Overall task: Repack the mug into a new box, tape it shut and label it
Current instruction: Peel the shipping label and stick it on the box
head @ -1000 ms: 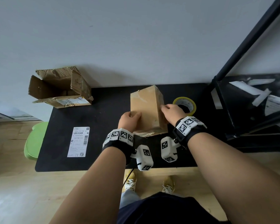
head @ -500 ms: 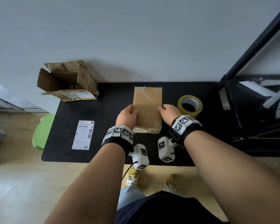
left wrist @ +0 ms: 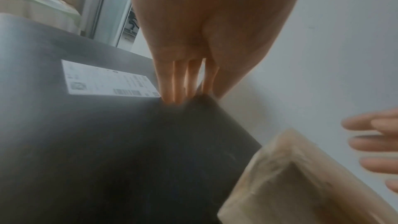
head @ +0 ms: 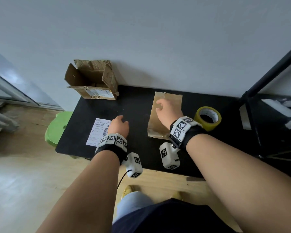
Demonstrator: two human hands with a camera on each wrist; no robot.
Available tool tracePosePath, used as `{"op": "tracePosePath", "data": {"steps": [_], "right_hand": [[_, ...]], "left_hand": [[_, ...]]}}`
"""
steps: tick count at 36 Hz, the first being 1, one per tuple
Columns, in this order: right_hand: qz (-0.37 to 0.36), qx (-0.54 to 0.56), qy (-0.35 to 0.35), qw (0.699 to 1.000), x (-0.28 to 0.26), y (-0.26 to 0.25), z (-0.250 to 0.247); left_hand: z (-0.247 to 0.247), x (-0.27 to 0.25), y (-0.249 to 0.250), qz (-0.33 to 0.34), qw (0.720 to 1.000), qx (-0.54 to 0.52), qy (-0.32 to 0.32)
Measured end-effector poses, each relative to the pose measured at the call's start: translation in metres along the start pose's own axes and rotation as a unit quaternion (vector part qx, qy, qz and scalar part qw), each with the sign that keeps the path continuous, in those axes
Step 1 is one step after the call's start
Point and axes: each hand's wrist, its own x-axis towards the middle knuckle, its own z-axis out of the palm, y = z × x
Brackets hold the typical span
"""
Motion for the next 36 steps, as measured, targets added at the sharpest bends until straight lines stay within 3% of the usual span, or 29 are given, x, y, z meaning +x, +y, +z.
{"op": "tracePosePath", "data": {"steps": [7, 14, 24, 29, 36], "right_hand": [[-0.008, 0.014, -0.017, 1.0, 0.006, -0.052, 0.042], [0.034, 0.002, -0.104, 0.994, 0.002, -0.095, 0.109], [0.132, -0.038, -0.158, 0.978, -0.006, -0.11, 0.181], [0.145, -0.072, -0.149, 0.975, -0.011, -0.109, 0.198], [0.141, -0.088, -0.124, 0.978, -0.014, -0.104, 0.205]], "left_hand": [[-0.037, 0.017, -0.055, -0.013, 0.999, 0.033, 0.01], [-0.072, 0.036, -0.112, -0.014, 0.996, 0.082, -0.025], [-0.08, 0.049, -0.157, 0.096, 0.977, 0.169, -0.089], [-0.08, 0.05, -0.163, 0.163, 0.952, 0.24, -0.1], [-0.069, 0.05, -0.155, 0.185, 0.95, 0.233, -0.094]]}}
